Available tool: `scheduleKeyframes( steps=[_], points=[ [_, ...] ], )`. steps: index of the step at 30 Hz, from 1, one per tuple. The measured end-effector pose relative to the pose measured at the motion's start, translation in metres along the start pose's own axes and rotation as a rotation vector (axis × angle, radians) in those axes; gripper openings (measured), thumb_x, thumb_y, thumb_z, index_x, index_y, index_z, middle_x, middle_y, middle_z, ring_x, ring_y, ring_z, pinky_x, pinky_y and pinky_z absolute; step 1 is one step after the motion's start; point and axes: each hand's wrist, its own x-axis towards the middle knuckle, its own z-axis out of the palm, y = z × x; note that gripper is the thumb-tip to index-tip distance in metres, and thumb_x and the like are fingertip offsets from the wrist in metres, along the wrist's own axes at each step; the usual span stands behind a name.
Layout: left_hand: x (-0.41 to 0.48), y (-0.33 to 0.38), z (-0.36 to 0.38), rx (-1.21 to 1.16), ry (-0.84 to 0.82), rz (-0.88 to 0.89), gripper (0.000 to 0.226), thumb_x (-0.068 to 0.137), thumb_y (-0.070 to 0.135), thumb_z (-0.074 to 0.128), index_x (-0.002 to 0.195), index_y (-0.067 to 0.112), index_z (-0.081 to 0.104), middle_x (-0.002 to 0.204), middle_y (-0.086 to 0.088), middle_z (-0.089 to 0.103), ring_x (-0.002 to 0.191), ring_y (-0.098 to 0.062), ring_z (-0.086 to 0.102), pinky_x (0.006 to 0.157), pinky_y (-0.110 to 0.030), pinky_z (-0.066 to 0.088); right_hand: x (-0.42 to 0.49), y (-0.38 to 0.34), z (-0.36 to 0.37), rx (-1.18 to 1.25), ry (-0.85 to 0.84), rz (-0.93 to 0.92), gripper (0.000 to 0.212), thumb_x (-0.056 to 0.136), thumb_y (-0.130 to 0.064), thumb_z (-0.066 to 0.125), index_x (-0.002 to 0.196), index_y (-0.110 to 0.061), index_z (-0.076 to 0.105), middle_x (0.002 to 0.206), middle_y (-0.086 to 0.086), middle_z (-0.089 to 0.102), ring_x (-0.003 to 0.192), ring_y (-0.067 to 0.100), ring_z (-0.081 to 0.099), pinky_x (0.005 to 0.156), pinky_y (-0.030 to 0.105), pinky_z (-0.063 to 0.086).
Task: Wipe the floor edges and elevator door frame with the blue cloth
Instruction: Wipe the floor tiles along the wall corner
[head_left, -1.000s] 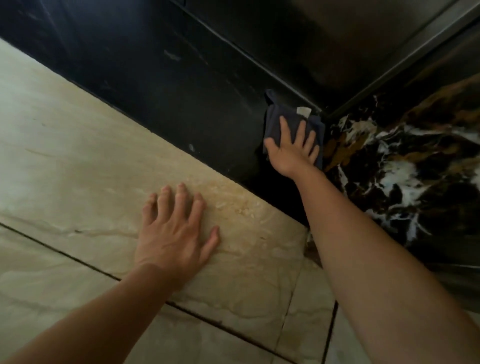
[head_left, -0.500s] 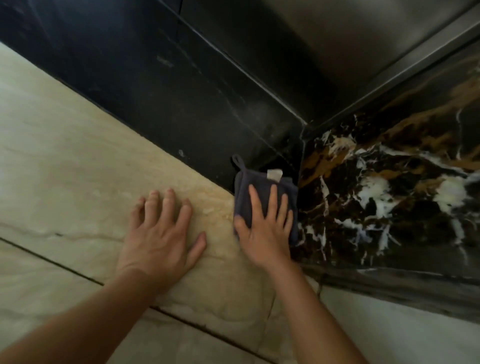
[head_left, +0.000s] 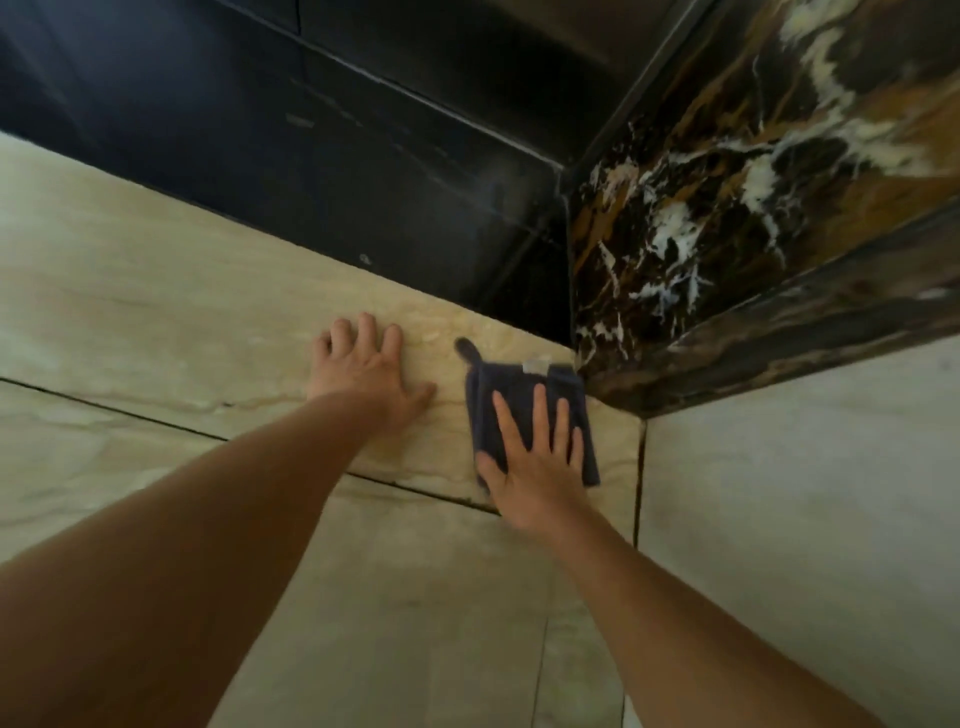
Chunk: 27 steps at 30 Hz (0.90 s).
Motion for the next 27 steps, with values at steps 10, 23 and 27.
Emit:
scheduleKeyframes(
  steps=[10,23,27],
  points=[
    [-0.148,0.072,0.051,0.020,0.017,0.295,0.074,0.086,0.066,0.034,0.144,0.019,0.025,0.158,-0.015,0.011,0.142,-0.038,0.015,0.111,-0.051,0.024,-0.070,0.041,0.033,0.116,-0.024,0.235,0.070,0.086,-0.075,0.019,0.140,-0.057,-0.023,0.156,-0.004,-0.034,0.145,0.030,-0.025,0.116,0.050,-0.009],
    [-0.243,0.024,0.112,0.068,-0.008,0.436,0.082,0.091,0.059,0.034,0.153,0.019,-0.002,0.163,-0.010,-0.009,0.149,-0.030,-0.010,0.121,-0.046,0.004,-0.286,-0.015,0.131,0.066,0.051,0.271,0.070,0.093,-0.066,0.019,0.154,-0.034,0.009,0.161,0.019,0.009,0.145,0.048,0.013,0.113,0.062,0.022],
    [-0.247,0.028,0.120,0.029,0.026,0.408,0.084,0.087,0.059,0.030,0.153,0.015,0.000,0.163,-0.009,-0.007,0.148,-0.030,-0.013,0.119,-0.046,-0.004,-0.326,-0.022,0.156,0.057,0.062,0.302,0.073,0.092,-0.068,0.022,0.154,-0.033,0.009,0.161,0.017,0.006,0.144,0.048,0.015,0.113,0.059,0.020]
  ],
)
